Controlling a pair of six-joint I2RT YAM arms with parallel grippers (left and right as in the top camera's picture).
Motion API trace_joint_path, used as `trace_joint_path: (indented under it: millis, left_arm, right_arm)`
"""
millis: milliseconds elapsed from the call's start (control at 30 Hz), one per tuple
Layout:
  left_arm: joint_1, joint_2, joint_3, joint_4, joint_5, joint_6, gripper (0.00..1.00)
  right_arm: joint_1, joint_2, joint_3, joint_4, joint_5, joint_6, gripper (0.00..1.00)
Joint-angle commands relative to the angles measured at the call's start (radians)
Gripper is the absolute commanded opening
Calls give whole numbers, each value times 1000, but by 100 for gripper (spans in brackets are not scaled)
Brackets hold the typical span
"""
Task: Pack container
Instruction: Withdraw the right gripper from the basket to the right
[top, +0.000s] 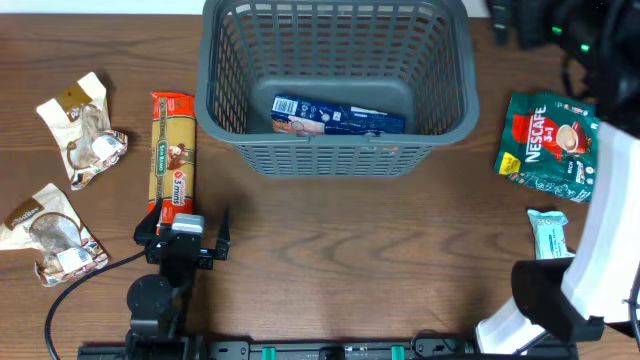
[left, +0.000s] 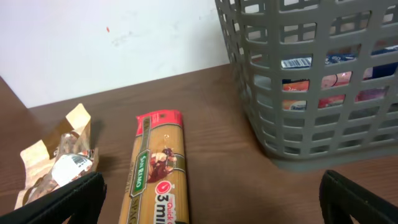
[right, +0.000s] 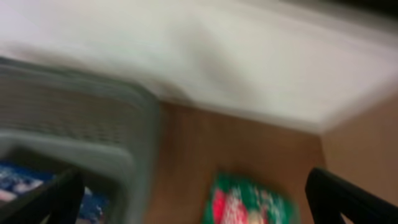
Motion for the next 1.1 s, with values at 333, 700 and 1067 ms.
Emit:
trace_joint_path:
  millis: [333,700,1067]
  left_arm:
    - [-5,-7,-27,-15,13,12,99]
    - [-5,-7,-27,-15,13,12,99]
    - [-5,-7,-27,-15,13,12,99]
  right_arm:
    - [-327,41,-49,-276,132,307,98]
    - [-344,-177,-50,-276,86,297,99]
    - [-344,-452,-299,-272,89,237,96]
